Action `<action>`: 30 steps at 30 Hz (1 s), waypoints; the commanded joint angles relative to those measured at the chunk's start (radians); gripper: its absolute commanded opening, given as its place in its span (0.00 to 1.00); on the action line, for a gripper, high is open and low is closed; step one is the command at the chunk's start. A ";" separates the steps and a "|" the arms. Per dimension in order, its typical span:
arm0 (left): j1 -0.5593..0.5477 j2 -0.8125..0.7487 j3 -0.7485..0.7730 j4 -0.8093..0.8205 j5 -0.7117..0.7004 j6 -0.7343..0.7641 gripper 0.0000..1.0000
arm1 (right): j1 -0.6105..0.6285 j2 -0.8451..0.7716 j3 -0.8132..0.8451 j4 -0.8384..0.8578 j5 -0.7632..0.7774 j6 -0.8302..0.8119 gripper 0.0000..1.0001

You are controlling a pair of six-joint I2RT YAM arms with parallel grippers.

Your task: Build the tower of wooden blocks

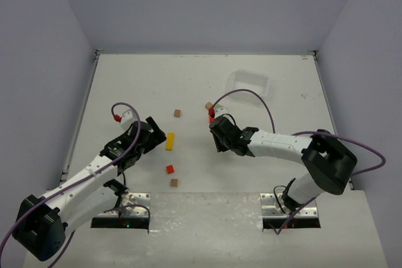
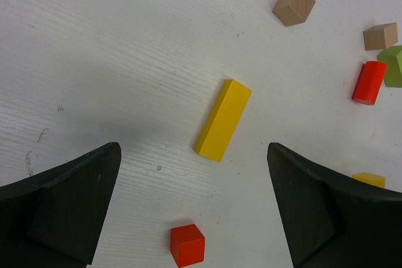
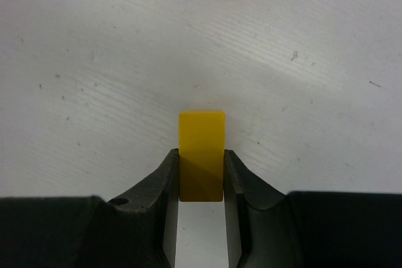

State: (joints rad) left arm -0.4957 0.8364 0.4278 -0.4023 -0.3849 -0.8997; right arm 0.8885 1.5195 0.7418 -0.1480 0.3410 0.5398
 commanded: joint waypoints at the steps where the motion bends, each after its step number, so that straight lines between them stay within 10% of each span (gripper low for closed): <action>1: 0.004 -0.015 0.001 0.025 0.015 -0.011 1.00 | 0.042 0.015 0.028 0.033 0.021 0.072 0.13; 30: 0.005 -0.053 -0.020 -0.002 0.007 -0.026 1.00 | 0.191 0.325 0.294 0.010 0.340 0.451 0.17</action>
State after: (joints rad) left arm -0.4957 0.7837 0.4103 -0.4194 -0.3714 -0.9190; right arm 1.0562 1.8086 0.9619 -0.1039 0.6105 0.9401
